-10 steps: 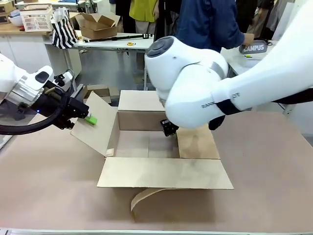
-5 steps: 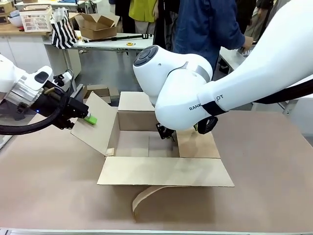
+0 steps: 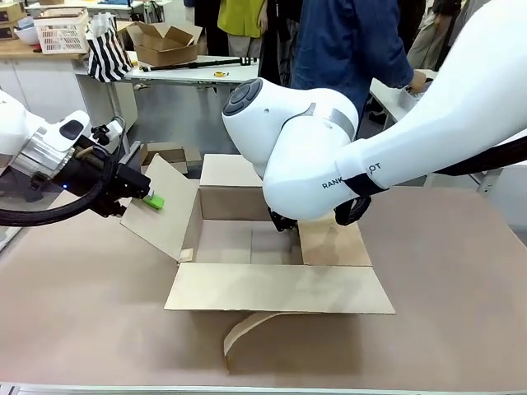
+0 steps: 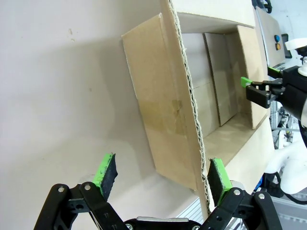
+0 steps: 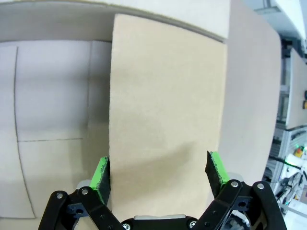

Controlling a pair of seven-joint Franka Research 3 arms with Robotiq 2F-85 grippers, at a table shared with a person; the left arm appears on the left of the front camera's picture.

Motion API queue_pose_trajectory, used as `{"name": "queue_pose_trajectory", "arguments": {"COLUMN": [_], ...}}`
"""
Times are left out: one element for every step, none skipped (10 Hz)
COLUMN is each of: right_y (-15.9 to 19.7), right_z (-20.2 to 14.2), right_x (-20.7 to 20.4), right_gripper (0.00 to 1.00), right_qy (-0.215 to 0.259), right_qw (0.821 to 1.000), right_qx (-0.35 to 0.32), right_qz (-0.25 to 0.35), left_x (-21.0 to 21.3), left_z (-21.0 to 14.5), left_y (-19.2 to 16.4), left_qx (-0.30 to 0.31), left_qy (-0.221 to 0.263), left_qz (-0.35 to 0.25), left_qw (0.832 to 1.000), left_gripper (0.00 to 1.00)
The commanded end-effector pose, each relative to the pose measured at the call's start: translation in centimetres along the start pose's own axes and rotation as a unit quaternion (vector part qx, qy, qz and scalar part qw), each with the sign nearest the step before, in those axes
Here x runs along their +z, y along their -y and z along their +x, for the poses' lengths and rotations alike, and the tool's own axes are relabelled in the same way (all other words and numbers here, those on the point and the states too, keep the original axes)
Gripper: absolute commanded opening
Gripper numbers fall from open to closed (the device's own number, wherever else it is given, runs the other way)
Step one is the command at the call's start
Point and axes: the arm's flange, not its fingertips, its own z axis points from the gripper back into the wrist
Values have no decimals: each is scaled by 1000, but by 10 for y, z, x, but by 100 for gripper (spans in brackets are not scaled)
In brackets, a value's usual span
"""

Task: Pack the gift set into the box.
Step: Place both hands on the side flaps of the Package Box and spread them outward.

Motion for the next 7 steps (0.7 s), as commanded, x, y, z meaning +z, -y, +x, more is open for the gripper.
{"name": "queue_pose_trajectory", "arguments": {"right_y": [7,16,25,34,39,44,51], "right_z": [2,2,0,-3,-3,-2,-4], "right_x": [16,22,29,39,53,66,75], "right_gripper": [100,100,100,100,100,100,100], "right_qy": [24,23,23,29,40,45,37], "right_qw": [999,998,997,997,995,993,991], "right_qx": [-8,-11,-9,-7,-6,-1,3], "right_qz": [-38,-54,-66,-78,-95,-113,-127], "left_x": [2,2,2,2,2,2,2], "left_z": [-2,-2,-2,-2,-2,-2,-2], "left_y": [0,0,0,0,0,0,0], "left_qx": [-7,-7,-7,-7,-7,-7,-7], "left_qy": [0,0,0,0,0,0,0], "left_qz": [-5,-5,-5,-5,-5,-5,-5], "left_qw": [1000,1000,1000,1000,1000,1000,1000], "left_gripper": [100,100,100,100,100,100,100]}}
